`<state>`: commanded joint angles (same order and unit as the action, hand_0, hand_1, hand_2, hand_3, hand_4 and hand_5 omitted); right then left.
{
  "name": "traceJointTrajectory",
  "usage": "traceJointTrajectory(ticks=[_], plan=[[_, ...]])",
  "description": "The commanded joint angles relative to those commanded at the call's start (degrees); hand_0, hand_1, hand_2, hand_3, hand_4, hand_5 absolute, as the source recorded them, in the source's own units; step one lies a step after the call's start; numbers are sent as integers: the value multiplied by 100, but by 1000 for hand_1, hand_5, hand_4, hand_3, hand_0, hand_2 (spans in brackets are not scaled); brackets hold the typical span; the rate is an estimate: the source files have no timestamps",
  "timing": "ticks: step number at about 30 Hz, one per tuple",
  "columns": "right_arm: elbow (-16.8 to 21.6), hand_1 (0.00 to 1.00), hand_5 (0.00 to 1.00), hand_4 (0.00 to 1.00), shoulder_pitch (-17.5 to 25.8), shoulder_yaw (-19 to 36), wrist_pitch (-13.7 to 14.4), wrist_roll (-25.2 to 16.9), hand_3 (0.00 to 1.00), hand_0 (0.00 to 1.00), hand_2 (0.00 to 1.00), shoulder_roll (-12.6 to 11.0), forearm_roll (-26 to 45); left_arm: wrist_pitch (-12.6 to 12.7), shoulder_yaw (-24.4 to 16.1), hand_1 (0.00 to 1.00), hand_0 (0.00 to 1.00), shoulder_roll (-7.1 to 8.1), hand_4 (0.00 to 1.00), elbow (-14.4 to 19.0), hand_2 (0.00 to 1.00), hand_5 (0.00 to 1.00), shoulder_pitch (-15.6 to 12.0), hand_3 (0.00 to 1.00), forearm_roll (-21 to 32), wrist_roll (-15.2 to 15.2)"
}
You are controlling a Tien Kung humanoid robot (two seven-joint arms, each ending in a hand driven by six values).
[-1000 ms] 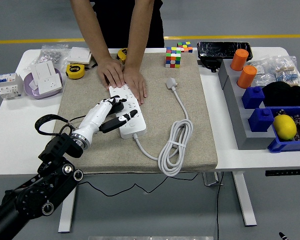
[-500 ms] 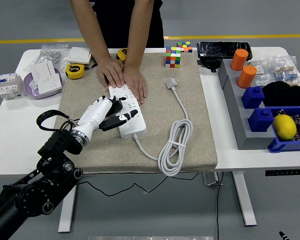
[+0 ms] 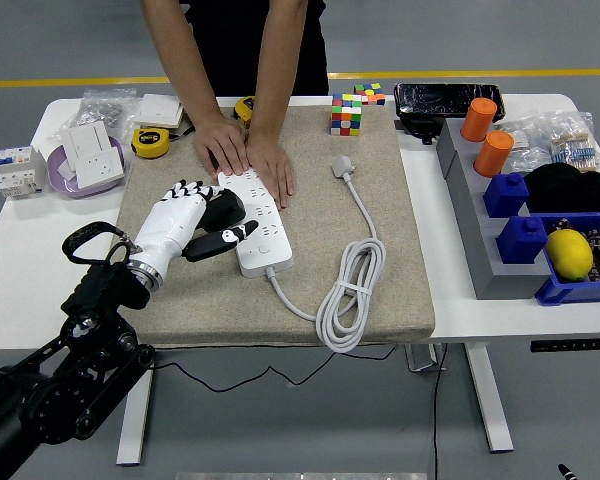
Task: Pick up the plug,place it near the board,insert it into the board,press the button
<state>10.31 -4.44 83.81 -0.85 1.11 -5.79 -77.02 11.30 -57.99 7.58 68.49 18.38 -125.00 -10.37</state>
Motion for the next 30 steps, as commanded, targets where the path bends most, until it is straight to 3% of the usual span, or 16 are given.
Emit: traceJointTrajectory(ticks=[10,30], plan=[[0,785,998,998,2,-20,-1,6,790,898,769,-7,-5,-77,86,998,998,-57,910,-232,925,998,144,857,18,33],[0,784,998,998,3,-35,6,21,790,901,769,-14,-8,-127,343,998,998,-96,912,-271,923,998,283,854,-5,33]])
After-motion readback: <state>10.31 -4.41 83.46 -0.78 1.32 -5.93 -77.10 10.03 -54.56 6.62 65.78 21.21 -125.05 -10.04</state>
